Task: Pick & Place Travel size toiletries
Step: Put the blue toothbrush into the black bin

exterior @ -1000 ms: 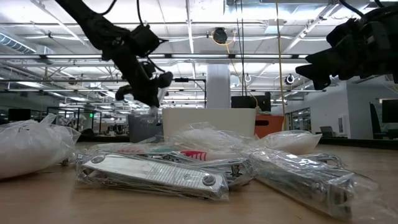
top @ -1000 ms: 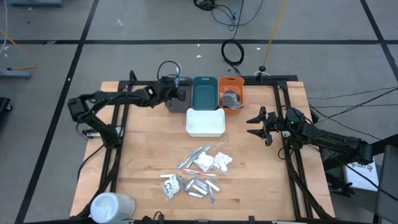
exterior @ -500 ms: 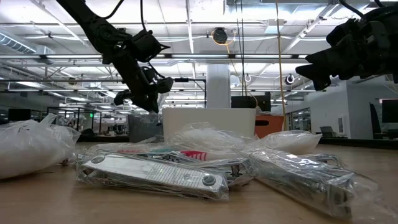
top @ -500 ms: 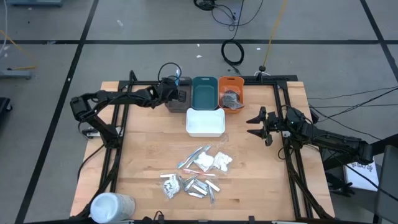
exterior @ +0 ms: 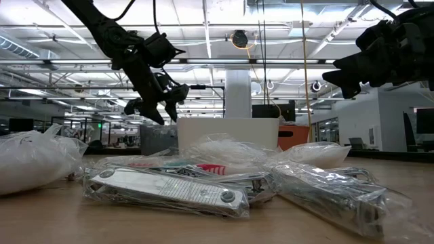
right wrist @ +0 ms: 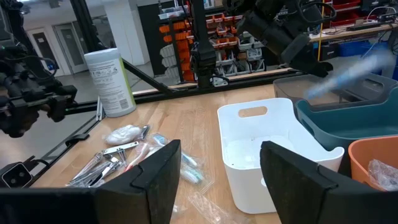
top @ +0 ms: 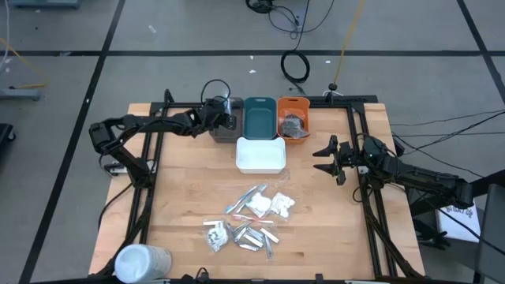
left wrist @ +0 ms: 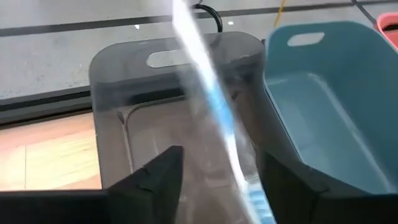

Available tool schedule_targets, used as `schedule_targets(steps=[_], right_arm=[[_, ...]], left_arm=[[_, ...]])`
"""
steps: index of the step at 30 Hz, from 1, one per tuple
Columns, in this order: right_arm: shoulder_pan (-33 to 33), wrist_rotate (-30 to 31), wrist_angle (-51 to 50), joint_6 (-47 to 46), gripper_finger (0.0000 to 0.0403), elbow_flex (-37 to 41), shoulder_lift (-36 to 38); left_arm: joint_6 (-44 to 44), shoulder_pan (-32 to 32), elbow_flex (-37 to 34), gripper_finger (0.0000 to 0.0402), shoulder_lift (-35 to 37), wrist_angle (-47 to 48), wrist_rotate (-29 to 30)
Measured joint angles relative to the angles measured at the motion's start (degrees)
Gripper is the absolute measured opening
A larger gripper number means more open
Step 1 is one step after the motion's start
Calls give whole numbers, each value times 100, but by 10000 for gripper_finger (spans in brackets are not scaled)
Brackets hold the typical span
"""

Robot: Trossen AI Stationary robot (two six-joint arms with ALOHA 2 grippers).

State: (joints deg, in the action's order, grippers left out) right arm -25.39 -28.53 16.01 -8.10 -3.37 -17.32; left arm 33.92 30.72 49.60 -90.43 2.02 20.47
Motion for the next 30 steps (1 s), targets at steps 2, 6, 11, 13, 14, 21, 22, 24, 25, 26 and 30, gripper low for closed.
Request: schedule_targets(steps=[2,6,11,13,14,21,22,24,25,26,30], right_arm=[[0,-2,-1,0,208,1,0],[0,-2,-2,0,208,1,0],[0,-2,-2,0,208,0,0],[0,-2,-2,0,208,2,0],[0,-2,-2,0,208,0,0],[-2,-2,-2,0,208,1,0],[-2,-2,-2,2,208,0,0],[-2,-2,-2,7,208,0,0],[-2,-2,-2,15,208,2,0],[-1,-2,-2,17,208,0,0],[-2,-2,-4,20,208,2,0]], left_arm=[[-116,0,0,229,0,1,-105],[-172,-12,0,258,0,2,-151],[-398,-15,0,273,0,-7,-151],[-628,-26,0,275,6,-22,-188],[-723,-40,0,275,24,-26,-275],[-1057,-340,0,265,332,-199,-1043],[-1180,-436,0,262,416,-258,-1171],[-1446,-693,0,255,578,-357,-1316],[-1553,-832,0,251,660,-385,-1348],[-1648,-980,0,248,746,-385,-1371],[-1868,-1642,0,240,1022,-463,-1550]])
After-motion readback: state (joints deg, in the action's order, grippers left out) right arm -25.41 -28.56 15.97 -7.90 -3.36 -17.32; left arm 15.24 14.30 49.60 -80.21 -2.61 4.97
